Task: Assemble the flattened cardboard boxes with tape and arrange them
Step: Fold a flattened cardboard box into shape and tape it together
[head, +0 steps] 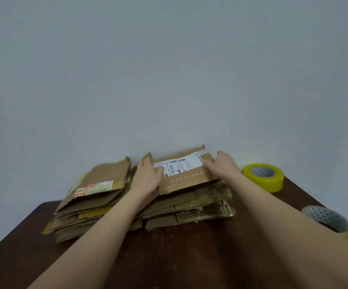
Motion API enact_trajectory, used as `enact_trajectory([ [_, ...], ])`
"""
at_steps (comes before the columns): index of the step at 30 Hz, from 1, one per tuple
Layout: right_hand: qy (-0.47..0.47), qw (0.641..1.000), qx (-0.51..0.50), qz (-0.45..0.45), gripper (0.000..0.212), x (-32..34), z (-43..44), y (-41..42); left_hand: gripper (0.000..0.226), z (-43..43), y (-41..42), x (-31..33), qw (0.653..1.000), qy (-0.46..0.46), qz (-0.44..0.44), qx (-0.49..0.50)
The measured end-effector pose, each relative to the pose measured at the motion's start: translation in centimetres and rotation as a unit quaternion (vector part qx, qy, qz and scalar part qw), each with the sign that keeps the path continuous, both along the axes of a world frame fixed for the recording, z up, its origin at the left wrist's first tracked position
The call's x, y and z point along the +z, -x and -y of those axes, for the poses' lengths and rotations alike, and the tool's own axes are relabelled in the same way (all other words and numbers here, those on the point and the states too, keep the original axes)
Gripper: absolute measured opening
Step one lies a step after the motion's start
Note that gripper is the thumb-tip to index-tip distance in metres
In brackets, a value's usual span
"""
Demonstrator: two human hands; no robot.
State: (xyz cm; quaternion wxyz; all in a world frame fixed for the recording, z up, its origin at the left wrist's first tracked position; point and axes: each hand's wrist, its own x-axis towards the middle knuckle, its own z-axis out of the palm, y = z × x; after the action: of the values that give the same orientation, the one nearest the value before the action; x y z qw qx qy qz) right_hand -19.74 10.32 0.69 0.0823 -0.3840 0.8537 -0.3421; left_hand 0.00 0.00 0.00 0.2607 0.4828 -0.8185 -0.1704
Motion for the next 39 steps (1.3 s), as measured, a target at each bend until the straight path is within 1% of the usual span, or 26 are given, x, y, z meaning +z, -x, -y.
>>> enact_trajectory([
  [2,-0.008,1.000,-0.005,0.017,0.057,0.1,1.1,0.4,0.067,1.0,0.7,-0.2,0.999,-0.029,-0.031,0.011],
  [5,0.000,0.998,0.014,0.069,0.047,0.2,2.5,0.8,0.067,2.0,1.2,-0.7,0.997,-0.055,-0.050,0.014],
  [8,0.016,0.994,0.019,0.109,0.037,-0.4,3.0,0.6,0.067,1.3,1.1,-1.1,0.997,-0.062,-0.044,0.015],
  [9,0.036,0.990,0.012,0.134,0.035,-0.5,2.9,0.6,0.068,1.1,1.1,-1.2,0.997,-0.063,-0.043,0.014],
  [12,0.119,0.964,-0.009,0.239,0.042,-0.6,2.1,0.6,0.067,-0.2,0.8,-1.1,0.996,-0.069,-0.060,0.004],
  [14,0.157,0.947,-0.008,0.280,0.041,-0.1,0.6,0.4,0.067,-1.3,0.3,-0.7,0.995,-0.063,-0.074,0.002],
  [16,0.188,0.939,-0.017,0.287,0.047,0.5,-1.1,0.1,0.068,-2.5,-0.2,0.3,0.994,-0.054,-0.097,0.006],
  [17,0.205,0.935,-0.019,0.288,0.046,0.8,-2.0,0.1,0.068,-3.3,-0.6,0.9,0.993,-0.045,-0.108,0.011],
  [20,0.268,0.911,-0.022,0.312,0.022,1.7,-4.9,-0.2,0.071,-5.4,-1.9,3.1,0.990,-0.005,-0.141,0.023],
  [21,0.285,0.901,-0.020,0.325,0.020,2.0,-6.0,-0.4,0.073,-6.1,-2.5,3.8,0.988,0.010,-0.151,0.024],
  [23,0.310,0.887,-0.013,0.342,0.023,2.4,-8.0,-1.2,0.079,-7.2,-3.8,5.1,0.985,0.030,-0.165,0.029],
  [27,0.331,0.863,0.027,0.381,0.021,2.0,-11.7,-3.4,0.094,-8.9,-6.4,6.1,0.978,-0.002,-0.205,0.035],
  [31,0.335,0.856,0.058,0.390,0.019,0.1,-14.5,-6.0,0.106,-10.3,-8.9,5.3,0.960,-0.065,-0.273,-0.005],
  [32,0.333,0.858,0.067,0.386,0.020,-0.6,-15.0,-6.6,0.114,-10.9,-9.6,5.0,0.956,-0.078,-0.281,-0.007],
  [34,0.319,0.873,0.093,0.357,0.027,-1.9,-15.9,-7.5,0.130,-10.4,-10.7,3.5,0.955,-0.098,-0.280,-0.009],
  [35,0.308,0.883,0.110,0.338,0.032,-2.6,-16.2,-7.8,0.132,-10.5,-11.2,2.8,0.956,-0.104,-0.274,-0.013],
  [38,0.279,0.903,0.159,0.286,0.045,-4.2,-16.9,-8.6,0.122,-11.5,-12.3,1.4,0.961,-0.094,-0.255,-0.045],
  [39,0.275,0.907,0.170,0.271,0.047,-4.6,-17.2,-8.9,0.121,-12.0,-12.5,1.2,0.962,-0.087,-0.252,-0.060],
])
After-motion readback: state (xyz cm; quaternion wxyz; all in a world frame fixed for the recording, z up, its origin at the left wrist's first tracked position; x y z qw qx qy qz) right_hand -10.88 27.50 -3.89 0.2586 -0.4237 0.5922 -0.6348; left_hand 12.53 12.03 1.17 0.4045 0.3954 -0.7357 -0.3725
